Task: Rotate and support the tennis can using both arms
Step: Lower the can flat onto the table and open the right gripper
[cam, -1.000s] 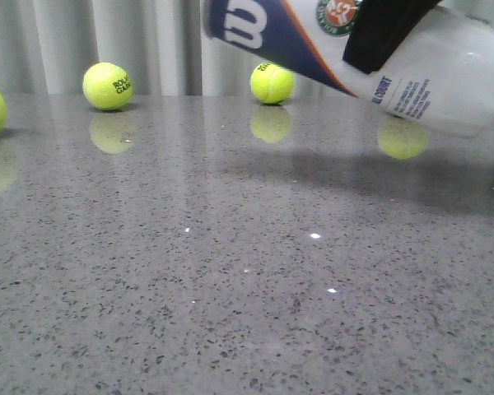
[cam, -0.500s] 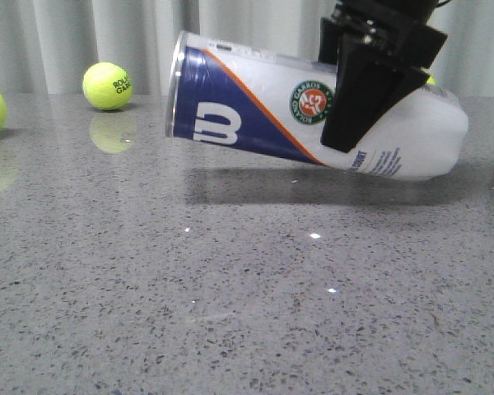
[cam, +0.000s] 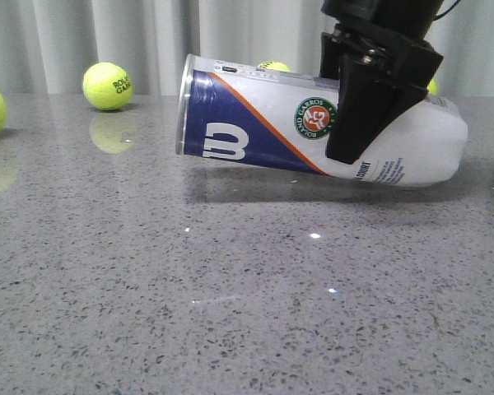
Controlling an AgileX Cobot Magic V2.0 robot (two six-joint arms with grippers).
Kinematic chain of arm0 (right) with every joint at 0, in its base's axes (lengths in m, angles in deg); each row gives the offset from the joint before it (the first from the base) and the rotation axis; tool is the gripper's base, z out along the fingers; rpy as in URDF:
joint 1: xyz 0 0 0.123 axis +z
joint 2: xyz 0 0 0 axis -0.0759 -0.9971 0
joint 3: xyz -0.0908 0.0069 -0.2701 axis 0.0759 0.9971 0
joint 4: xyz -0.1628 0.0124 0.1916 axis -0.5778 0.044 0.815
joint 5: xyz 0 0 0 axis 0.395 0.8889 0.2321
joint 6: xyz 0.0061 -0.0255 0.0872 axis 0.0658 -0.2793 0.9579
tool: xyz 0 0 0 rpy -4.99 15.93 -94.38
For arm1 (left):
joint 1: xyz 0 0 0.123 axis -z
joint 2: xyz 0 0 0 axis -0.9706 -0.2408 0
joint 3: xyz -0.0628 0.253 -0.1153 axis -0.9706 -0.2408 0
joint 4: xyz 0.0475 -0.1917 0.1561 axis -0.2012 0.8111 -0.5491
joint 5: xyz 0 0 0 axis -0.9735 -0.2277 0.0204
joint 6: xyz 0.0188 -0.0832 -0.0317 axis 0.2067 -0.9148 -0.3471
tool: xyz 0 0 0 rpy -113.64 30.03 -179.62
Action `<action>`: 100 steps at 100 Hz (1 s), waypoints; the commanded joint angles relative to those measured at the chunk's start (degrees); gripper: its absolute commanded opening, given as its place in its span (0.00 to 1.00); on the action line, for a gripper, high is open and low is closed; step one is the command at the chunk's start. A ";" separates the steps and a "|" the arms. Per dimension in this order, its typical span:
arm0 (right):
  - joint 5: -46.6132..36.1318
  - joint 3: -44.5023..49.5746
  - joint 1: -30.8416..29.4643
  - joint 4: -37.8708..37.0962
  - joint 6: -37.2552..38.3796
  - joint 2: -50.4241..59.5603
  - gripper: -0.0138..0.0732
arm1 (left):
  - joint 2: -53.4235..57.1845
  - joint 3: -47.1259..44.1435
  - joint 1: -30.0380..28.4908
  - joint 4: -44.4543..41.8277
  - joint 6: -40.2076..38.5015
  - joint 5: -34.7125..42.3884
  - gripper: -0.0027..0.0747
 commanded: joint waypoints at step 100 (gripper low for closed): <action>6.08 -9.85 0.03 0.38 0.10 2.54 0.91 | 2.24 -2.76 -0.05 0.28 -0.50 4.39 0.01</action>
